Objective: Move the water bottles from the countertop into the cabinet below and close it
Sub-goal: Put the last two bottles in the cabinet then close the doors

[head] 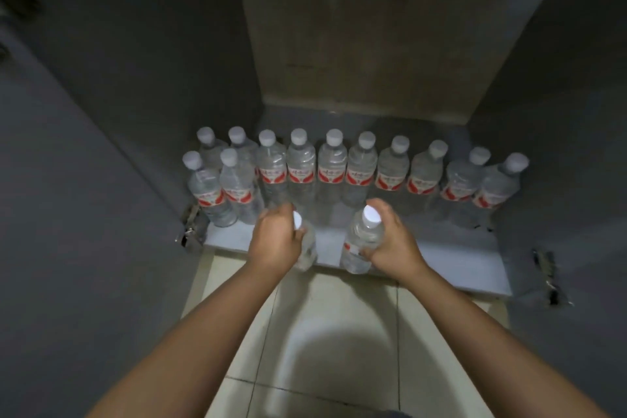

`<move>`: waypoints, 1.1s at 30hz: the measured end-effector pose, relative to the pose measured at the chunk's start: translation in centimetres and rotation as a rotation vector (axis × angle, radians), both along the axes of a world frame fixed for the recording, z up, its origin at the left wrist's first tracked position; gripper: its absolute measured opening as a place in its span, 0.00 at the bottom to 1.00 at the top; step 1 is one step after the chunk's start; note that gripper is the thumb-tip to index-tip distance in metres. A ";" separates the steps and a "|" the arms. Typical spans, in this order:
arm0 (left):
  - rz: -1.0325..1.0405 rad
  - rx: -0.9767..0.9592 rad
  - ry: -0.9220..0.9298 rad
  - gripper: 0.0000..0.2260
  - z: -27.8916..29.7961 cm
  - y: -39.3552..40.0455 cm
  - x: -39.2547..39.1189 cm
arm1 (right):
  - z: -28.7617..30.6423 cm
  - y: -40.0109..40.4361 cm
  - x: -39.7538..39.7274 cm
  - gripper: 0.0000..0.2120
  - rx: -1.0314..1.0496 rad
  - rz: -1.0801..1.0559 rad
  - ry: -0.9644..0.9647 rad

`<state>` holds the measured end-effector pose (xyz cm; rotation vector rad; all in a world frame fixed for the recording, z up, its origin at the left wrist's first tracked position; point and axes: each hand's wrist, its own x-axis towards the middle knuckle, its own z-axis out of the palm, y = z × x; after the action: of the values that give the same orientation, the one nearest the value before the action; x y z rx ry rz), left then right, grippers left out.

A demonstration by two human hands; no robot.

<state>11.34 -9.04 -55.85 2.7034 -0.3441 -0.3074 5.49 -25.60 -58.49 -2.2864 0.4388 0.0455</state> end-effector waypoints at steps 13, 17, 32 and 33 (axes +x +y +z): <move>-0.245 0.062 0.041 0.21 -1.2 -1.4 3.9 | 1.1 -1.3 2.6 0.26 -0.368 0.209 0.128; -0.296 -0.025 0.133 0.26 -1.0 -0.3 4.3 | 2.7 -0.2 3.2 0.20 -0.566 0.193 0.228; 0.149 -0.057 0.000 0.21 -1.1 -0.9 4.0 | 3.8 -1.0 4.6 0.21 -0.490 0.444 0.230; 0.104 -0.040 -0.001 0.20 -1.1 -0.6 4.1 | 3.7 -0.8 4.5 0.19 -0.489 0.391 0.217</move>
<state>15.43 -9.69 -56.92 2.6709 -0.2064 -0.2658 10.01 -26.35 -54.77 -2.8354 0.1073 0.4268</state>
